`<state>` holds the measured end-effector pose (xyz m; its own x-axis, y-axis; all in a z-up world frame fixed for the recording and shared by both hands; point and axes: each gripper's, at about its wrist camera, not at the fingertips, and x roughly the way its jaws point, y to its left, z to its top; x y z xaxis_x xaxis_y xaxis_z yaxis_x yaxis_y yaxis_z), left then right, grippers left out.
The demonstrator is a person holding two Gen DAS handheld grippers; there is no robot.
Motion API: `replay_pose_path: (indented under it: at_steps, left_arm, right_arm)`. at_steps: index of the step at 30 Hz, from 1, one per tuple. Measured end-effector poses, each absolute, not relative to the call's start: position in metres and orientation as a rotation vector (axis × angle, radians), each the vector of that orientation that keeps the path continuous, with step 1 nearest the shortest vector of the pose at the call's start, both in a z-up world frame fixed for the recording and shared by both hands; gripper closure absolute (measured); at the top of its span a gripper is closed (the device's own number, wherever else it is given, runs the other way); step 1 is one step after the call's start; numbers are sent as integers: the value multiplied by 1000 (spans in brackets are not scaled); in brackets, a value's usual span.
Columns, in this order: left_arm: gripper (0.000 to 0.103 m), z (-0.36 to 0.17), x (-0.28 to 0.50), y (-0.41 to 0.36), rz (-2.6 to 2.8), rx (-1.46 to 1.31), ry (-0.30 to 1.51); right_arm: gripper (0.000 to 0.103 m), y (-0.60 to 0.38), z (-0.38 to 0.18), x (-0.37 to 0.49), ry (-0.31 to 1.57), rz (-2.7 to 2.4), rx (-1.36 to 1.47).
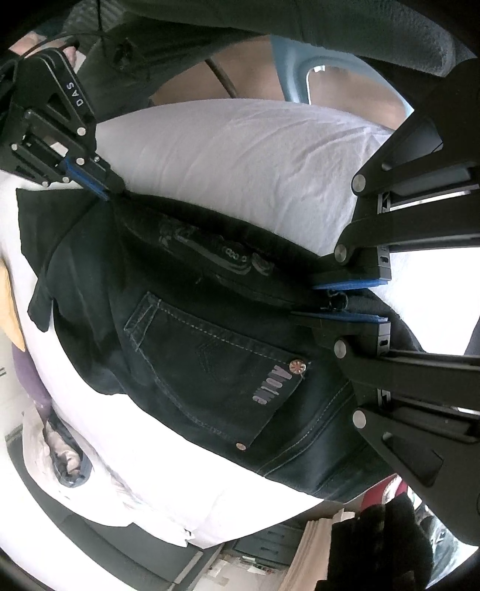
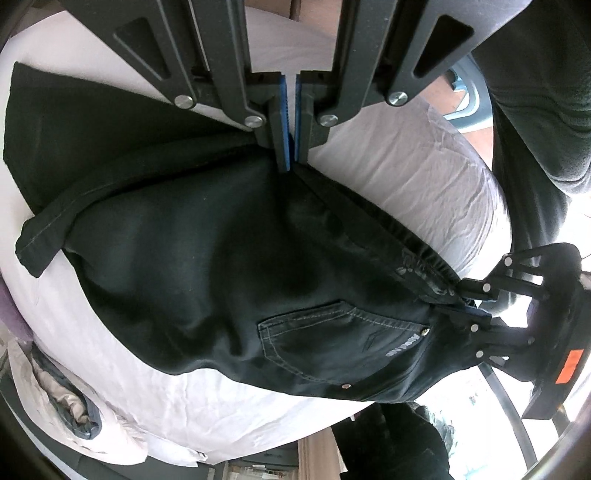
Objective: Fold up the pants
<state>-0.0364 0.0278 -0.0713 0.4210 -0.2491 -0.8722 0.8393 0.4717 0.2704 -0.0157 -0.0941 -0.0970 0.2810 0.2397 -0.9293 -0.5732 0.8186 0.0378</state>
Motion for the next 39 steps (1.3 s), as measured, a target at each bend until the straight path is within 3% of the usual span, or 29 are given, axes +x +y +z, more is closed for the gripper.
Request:
replay_pose_path:
  at_steps: [12,13,15,18,25,32,39]
  left_arm:
    - [90,-78,-35,33,-728,737,854]
    - [90,-75,-36,34,-724,734,861]
    - [86,-68,-37,37,-751,703,920]
    - [75,-52,-43,48,-767,660,960]
    - [75,-12,-15,29,-758,420,904]
    - [75,-55,51,-26,-739,286,1022]
    - [75,-88,118,-15,-590,201,1152]
  right_arm:
    - [91,-100,-107,-17,1144,537,-286]
    - [87,-101,-107,-18,1137,538,-266]
    - [62,-104,-106,-20,1129,571,-204]
    - [42,-100,-106,-29,1105,615,-184]
    - [41,-102,-102,-33,1069,592,-109]
    - [42,-106,-97,-34,1059,585,-95]
    - [42,-121,-88,-28,1051,593,8]
